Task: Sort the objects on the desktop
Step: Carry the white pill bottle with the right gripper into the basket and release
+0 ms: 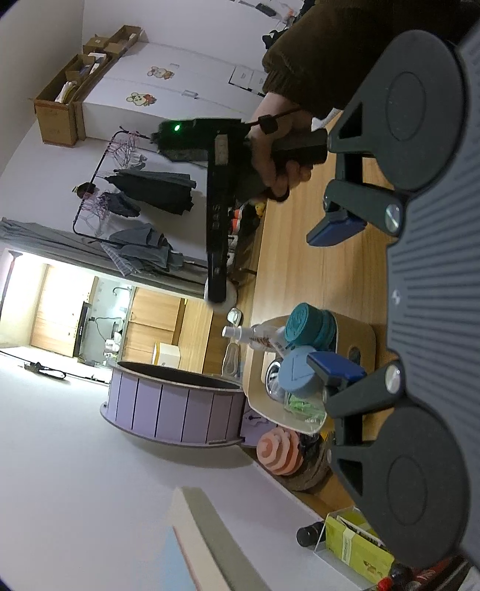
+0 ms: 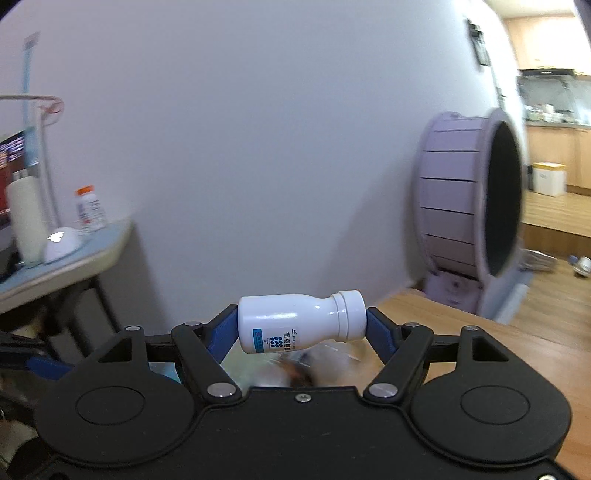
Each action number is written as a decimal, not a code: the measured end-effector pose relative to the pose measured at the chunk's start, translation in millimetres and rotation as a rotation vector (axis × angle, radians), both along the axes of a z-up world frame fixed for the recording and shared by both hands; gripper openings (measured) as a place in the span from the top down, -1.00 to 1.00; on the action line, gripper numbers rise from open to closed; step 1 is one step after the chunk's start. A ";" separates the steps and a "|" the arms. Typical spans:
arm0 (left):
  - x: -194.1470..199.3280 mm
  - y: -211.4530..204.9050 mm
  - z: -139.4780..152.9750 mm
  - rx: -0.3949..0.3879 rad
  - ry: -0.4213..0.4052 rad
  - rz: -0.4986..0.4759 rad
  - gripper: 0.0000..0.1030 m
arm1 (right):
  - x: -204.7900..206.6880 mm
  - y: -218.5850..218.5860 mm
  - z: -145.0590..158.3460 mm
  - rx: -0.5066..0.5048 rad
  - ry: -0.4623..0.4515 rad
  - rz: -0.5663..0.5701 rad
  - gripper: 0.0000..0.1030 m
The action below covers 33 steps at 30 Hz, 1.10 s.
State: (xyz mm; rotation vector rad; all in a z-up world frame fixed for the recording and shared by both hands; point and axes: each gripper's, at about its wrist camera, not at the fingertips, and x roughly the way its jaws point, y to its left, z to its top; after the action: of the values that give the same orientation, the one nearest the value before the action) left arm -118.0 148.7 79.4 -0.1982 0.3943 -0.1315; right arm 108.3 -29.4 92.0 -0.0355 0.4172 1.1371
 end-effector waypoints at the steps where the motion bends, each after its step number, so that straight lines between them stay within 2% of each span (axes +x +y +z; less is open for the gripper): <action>1: -1.2 1.2 0.3 0.000 -0.001 0.004 -0.20 | -2.0 8.6 0.6 -0.003 0.001 0.020 -0.38; 10: -5.5 16.2 -3.8 -0.012 0.003 0.035 -0.21 | 7.7 59.6 -19.8 -0.085 0.031 0.077 -0.39; 11: -5.5 17.3 -4.1 -0.015 0.004 0.037 -0.21 | 9.6 63.6 -20.9 -0.089 0.031 0.079 -0.41; 13: -4.5 18.2 -5.2 -0.018 0.006 0.036 -0.21 | 10.6 68.4 -20.9 -0.093 0.026 0.067 -0.62; 18: -4.4 16.8 -6.2 -0.015 0.012 0.028 -0.22 | 7.3 54.9 -15.4 -0.083 0.008 0.042 -0.72; 22: -5.4 15.7 -7.1 -0.015 0.014 0.029 -0.25 | 2.0 24.5 -7.0 -0.065 0.016 0.015 -0.77; 28: -4.8 10.8 -3.0 -0.008 0.023 0.064 -0.59 | -19.1 -16.0 4.3 -0.055 0.002 -0.009 -0.88; 33: 1.5 3.7 4.3 0.004 0.079 0.113 -0.83 | -36.7 -36.9 7.5 -0.068 0.007 -0.035 -0.99</action>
State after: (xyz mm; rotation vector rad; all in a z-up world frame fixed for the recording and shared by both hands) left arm -116.5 152.4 83.7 -0.2214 0.4612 -0.0118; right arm 71.6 -66.3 99.5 -0.0837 0.4606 1.0890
